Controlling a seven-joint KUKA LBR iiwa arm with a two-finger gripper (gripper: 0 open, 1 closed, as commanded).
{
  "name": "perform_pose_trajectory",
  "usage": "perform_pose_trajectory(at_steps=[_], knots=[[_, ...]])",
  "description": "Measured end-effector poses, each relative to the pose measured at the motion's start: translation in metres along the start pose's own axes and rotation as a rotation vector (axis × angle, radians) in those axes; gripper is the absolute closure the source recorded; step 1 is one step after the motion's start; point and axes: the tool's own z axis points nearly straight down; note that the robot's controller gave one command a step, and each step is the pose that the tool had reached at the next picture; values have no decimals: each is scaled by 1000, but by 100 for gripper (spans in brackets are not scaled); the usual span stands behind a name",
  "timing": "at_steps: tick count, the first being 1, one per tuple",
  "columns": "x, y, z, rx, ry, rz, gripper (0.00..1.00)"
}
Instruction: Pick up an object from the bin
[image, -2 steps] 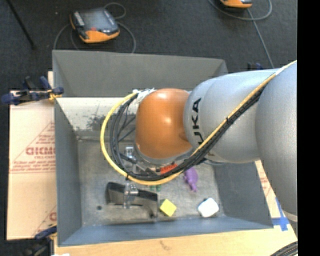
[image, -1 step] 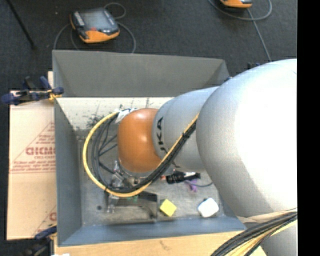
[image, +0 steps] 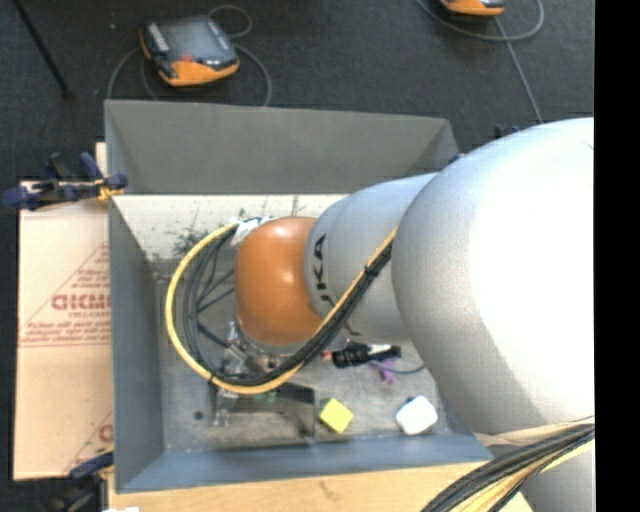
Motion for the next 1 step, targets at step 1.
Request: perform_pose_trajectory(at_steps=[1], knots=[[2, -2, -2, -4, -4, 2, 100]])
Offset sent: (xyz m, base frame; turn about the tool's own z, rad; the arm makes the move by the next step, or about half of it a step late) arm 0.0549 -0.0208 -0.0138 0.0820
